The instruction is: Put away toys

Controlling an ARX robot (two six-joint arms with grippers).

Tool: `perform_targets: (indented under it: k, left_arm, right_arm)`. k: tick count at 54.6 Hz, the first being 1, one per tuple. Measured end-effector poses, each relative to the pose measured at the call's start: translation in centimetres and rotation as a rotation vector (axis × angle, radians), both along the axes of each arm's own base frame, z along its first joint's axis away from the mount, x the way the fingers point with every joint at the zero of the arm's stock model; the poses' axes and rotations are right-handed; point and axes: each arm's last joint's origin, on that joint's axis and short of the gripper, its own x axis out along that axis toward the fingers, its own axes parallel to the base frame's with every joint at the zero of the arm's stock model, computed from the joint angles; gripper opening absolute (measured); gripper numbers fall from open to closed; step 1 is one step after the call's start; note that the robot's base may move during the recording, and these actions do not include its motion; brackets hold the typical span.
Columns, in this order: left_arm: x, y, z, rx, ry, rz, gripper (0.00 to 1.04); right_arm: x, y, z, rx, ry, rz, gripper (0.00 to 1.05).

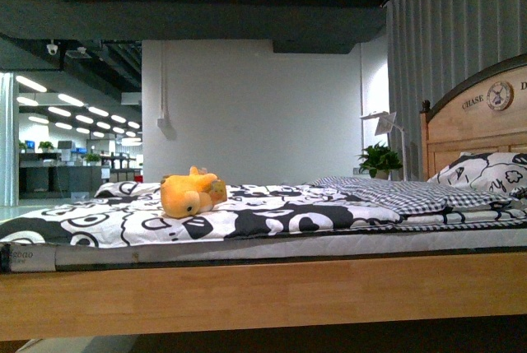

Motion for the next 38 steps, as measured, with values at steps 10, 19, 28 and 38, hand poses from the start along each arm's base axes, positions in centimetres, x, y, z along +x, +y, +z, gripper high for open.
perform_targets:
  k: [10, 19, 28, 38]
  left_arm:
    - [0.0, 0.0, 0.0, 0.0, 0.0, 0.0, 0.98]
    - [0.0, 0.0, 0.0, 0.0, 0.0, 0.0, 0.98]
    - [0.0, 0.0, 0.0, 0.0, 0.0, 0.0, 0.98]
    - [0.0, 0.0, 0.0, 0.0, 0.0, 0.0, 0.98]
  right_arm:
    - [0.0, 0.0, 0.0, 0.0, 0.0, 0.0, 0.98]
    - [0.0, 0.0, 0.0, 0.0, 0.0, 0.0, 0.98]
    - [0.0, 0.0, 0.0, 0.0, 0.0, 0.0, 0.98]
    - [0.0, 0.0, 0.0, 0.0, 0.0, 0.0, 0.98]
